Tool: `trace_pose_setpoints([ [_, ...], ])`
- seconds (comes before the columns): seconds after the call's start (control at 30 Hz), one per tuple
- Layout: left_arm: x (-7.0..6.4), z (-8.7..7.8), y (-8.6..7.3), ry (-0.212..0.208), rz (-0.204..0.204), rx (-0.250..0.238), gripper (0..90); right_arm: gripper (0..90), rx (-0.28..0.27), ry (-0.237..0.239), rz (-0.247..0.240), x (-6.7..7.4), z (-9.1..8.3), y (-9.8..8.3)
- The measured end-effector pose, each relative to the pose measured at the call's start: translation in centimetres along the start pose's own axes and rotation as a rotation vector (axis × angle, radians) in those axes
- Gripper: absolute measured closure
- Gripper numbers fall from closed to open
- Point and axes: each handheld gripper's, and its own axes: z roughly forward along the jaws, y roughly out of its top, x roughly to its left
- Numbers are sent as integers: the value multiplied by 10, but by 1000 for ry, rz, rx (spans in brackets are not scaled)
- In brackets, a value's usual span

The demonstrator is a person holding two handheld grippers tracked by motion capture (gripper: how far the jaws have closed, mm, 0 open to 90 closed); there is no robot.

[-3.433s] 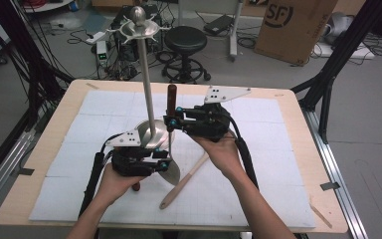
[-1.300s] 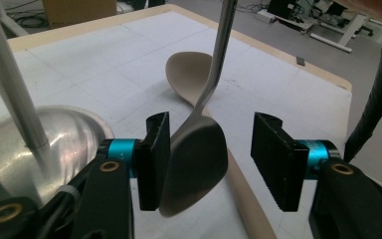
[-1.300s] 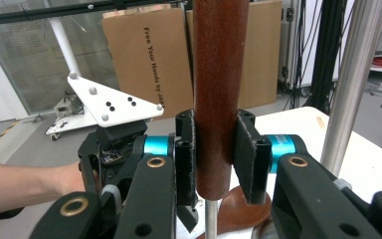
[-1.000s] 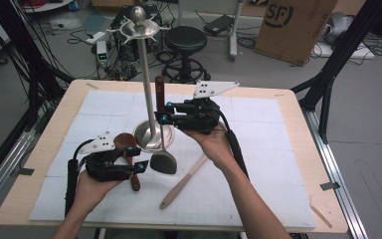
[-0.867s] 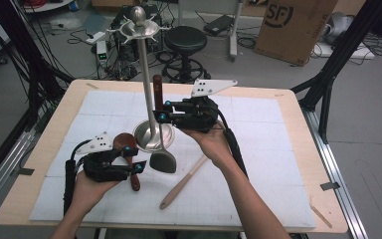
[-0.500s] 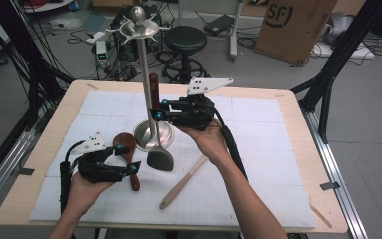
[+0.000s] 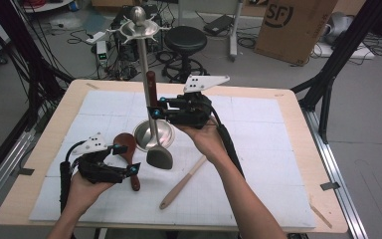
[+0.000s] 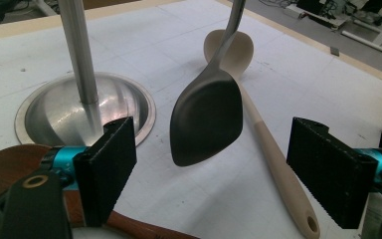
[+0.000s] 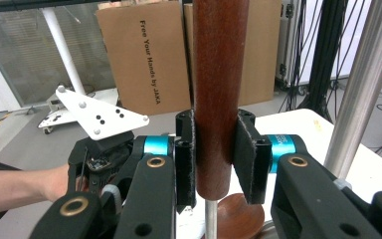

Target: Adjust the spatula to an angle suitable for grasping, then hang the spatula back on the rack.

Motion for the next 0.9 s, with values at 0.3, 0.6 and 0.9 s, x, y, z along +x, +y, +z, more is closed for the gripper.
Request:
trace_pose_setpoints([
  [0.3,1,0,-1,16,2,12,158,731,6,-3,-9,1,5,5],
  [0.6,2,-1,-2,20,-4,11,158,731,15,0,-19,0,13,14],
  [0.9,2,0,-3,26,4,18,157,731,8,8,-35,0,21,30],
])
